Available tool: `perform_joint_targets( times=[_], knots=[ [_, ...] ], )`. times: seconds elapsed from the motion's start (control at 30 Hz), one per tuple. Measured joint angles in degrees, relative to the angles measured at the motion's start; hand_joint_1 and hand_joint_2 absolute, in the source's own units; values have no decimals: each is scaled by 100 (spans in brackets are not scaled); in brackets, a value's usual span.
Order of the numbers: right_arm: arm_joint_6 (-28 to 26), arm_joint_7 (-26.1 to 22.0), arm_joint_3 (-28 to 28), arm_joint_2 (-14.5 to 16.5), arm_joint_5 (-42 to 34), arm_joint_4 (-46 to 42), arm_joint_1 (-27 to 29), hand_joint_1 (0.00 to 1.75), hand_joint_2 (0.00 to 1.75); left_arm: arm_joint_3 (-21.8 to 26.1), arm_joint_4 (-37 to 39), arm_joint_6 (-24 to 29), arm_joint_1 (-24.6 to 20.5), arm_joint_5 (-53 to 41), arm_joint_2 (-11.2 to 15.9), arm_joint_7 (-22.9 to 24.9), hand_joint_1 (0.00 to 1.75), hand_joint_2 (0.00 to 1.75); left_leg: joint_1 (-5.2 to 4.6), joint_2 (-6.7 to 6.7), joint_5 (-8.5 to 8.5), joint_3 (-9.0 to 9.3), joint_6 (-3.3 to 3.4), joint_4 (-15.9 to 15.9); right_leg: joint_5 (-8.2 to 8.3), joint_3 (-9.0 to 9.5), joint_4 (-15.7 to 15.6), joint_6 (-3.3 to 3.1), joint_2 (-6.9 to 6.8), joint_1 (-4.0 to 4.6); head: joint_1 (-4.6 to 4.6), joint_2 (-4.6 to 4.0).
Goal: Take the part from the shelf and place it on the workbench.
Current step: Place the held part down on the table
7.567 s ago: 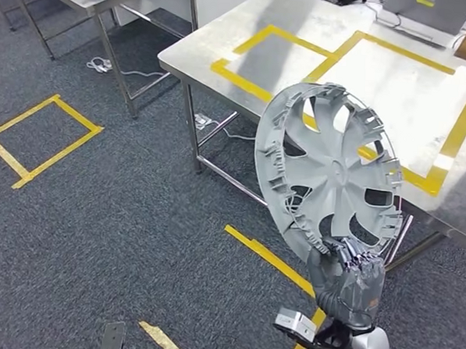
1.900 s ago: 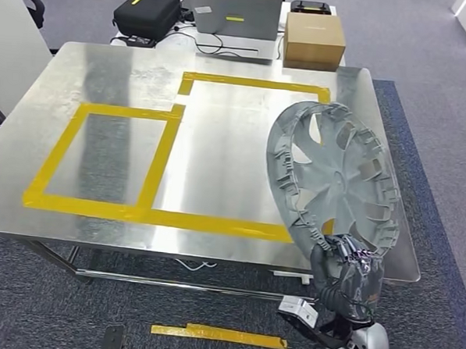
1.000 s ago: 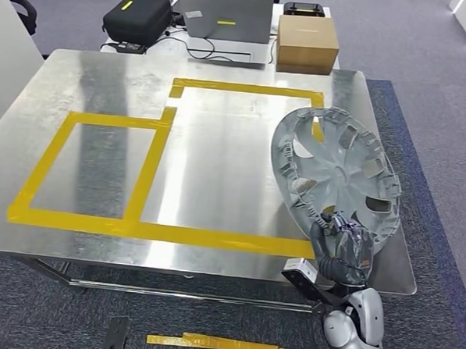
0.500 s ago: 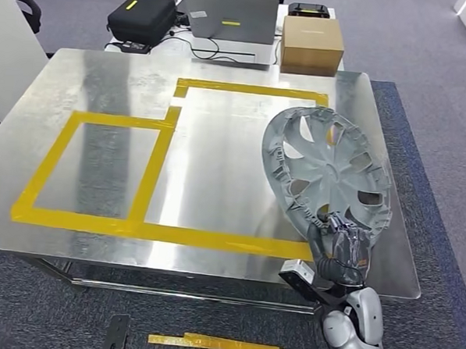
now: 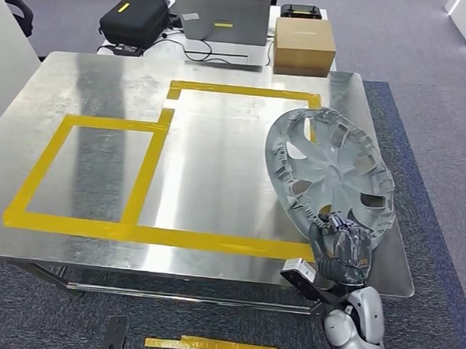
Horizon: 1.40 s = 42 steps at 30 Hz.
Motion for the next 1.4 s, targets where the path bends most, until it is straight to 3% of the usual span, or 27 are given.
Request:
perform_joint_targets(
  times=[0.1, 0.17, 0.23, 0.27, 0.3, 0.33, 0.4, 0.47, 0.57, 0.63, 0.67, 0.73, 0.77, 0.8, 0.83, 0.87, 0.93, 0.97, 1.0, 1.13, 1.2, 1.27, 1.3, 1.33, 1.4],
  knots=[
    [1255, -479, 502, 206, 806, 851, -1060, 175, 175, -210, 55, -190, -254, -251, 30, -54, 0, 175, 12, 74, 49, -32, 67, -55, 4, -136, 56, 84, 46, -14, 4, 0],
    [1969, -586, 1252, 482, 1036, 1737, -2060, 175, 175, -393, 157, -238, -615, -272, 38, -24, 0, 175, 34, 145, 99, -41, 124, -79, -206, -378, 469, 120, 39, -17, 11, 0],
    [1969, -632, 1998, 755, 980, 2510, -2725, 175, 175, -516, 269, -239, -892, -236, 37, 0, 0, 175, 36, 148, 115, -54, 156, -80, -525, -703, 1241, 153, 3, -21, 19, 0],
    [1869, -636, 2295, 875, 950, 2816, -2900, 175, 175, -558, 315, -236, -962, -214, 38, 2, 0, 175, 42, 117, 119, -54, 161, -79, -600, -825, 1535, 168, -6, -29, 18, 0],
    [1781, -628, 2538, 958, 914, 3040, -3004, 175, 175, -594, 349, -233, -994, -189, 41, -2, 0, 175, 49, 63, 122, -51, 164, -78, -576, -865, 1650, 179, -14, -40, 19, 0],
    [1710, -600, 2724, 1017, 873, 3196, -3073, 175, 175, -624, 372, -230, -998, -168, 44, -7, 0, 175, 56, -2, 122, -44, 161, -75, -446, -805, 1535, 181, -20, -51, 19, 0],
    [1632, -543, 2986, 1051, 785, 3436, -3240, 175, 175, -678, 406, -227, -971, -143, 54, -19, 0, 175, 64, -97, 109, -22, 132, -68, -58, -490, 837, 145, -44, -54, 31, 0],
    [1620, -514, 3174, 1074, 728, 3593, -3394, 175, 175, -716, 431, -226, -952, -128, 66, -27, 0, 175, 49, -111, 96, -37, 64, -49, 128, -218, 233, 80, -67, -25, 41, 0],
    [1609, -501, 3350, 1117, 692, 3731, -3494, 175, 175, -756, 464, -218, -951, -110, 84, -30, 0, 175, 43, -49, 98, -87, -39, -36, 90, -148, 22, 12, -13, -8, 37, 0],
    [1608, -508, 3409, 1122, 686, 3799, -3519, 175, 175, -779, 474, -212, -958, -111, 92, -31, 0, 175, 56, -27, -11, -130, -99, 85, 110, -130, -16, -39, 11, -27, 34, 0],
    [1608, -510, 3436, 1124, 684, 3828, -3535, 175, 175, -787, 476, -211, -962, -111, 98, -32, 0, 175, 62, -23, -142, -217, -128, 297, 118, -117, -37, -69, 13, -37, 29, 0],
    [1608, -512, 3486, 1128, 681, 3875, -3559, 175, 175, -795, 481, -211, -962, -111, 113, -32, 0, 175, 70, -20, -477, -548, -167, 1020, 114, -106, -39, -104, 14, -37, 30, 0],
    [1608, -512, 3507, 1128, 681, 3897, -3562, 175, 175, -797, 486, -211, -958, -110, 121, -32, 0, 175, 75, -20, -588, -718, -181, 1362, 110, -104, -37, -112, 15, -36, 31, 0],
    [1608, -512, 3527, 1128, 681, 3918, -3562, 175, 175, -800, 493, -211, -954, -110, 129, -32, 0, 175, 81, -20, -596, -819, -191, 1545, 105, -99, -35, -114, 18, -36, 32, 0],
    [1608, -512, 3542, 1128, 680, 3935, -3562, 175, 175, -802, 501, -211, -953, -109, 137, -32, 0, 175, 90, -19, -491, -821, -199, 1511, 99, -92, -33, -112, 23, -38, 30, 0],
    [1608, -507, 3562, 1128, 679, 3948, -3566, 175, 175, -803, 507, -212, -955, -101, 144, -33, 0, 175, 104, -18, -288, -720, -205, 1255, 89, -79, -27, -102, 30, -42, 30, 0],
    [1605, -474, 3613, 1132, 672, 3968, -3586, 175, 175, -810, 512, -230, -960, -55, 151, -42, 0, 175, 123, -20, 92, -403, -210, 515, 56, -64, -1, -57, 48, -37, 26, 0],
    [1597, -444, 3647, 1135, 673, 3979, -3599, 175, 175, -816, 514, -245, -964, -21, 151, -51, 0, 175, 123, -22, 174, -282, -192, 237, 44, -73, 17, -29, 56, -29, 24, 0],
    [1585, -418, 3682, 1139, 676, 3993, -3611, 175, 175, -822, 516, -261, -966, 12, 150, -62, 0, 175, 116, -26, 177, -228, -168, 101, 40, -88, 28, 0, 62, -19, 25, 0],
    [1545, -363, 3817, 1143, 660, 4039, -3653, 175, 175, -834, 523, -294, -970, 95, 142, -101, 0, 175, 104, -27, 148, -207, -5, 42, -24, -148, 95, 107, 47, -27, 38, 0],
    [1528, -319, 3879, 1142, 619, 4054, -3692, 175, 175, -836, 525, -284, -985, 115, 136, -115, 0, 175, 110, -11, 157, -193, 61, 23, -282, -393, 572, 135, 26, -29, 58, 0],
    [1512, -251, 3951, 1140, 566, 4081, -3707, 175, 175, -843, 528, -237, -989, 139, 135, -122, 0, 175, 89, 3, 154, -195, 96, 24, -587, -783, 1349, 141, 19, -25, 68, 0],
    [1507, -201, 3985, 1137, 540, 4097, -3700, 175, 175, -849, 531, -207, -987, 148, 137, -124, 0, 175, 77, 8, 152, -194, 105, 25, -647, -923, 1609, 137, 19, -23, 67, 0],
    [1498, -127, 4021, 1133, 523, 4116, -3692, 175, 175, -857, 533, -174, -984, 163, 139, -124, 0, 175, 65, 8, 152, -194, 111, 26, -602, -971, 1673, 124, 19, -18, 68, 0],
    [1464, 67, 4090, 1119, 550, 4151, -3699, 175, 175, -871, 535, -124, -978, 203, 140, -121, 0, 175, 43, 1, 152, -187, 115, 26, -248, -737, 1148, 61, 18, 2, 68, 0]
  ],
)
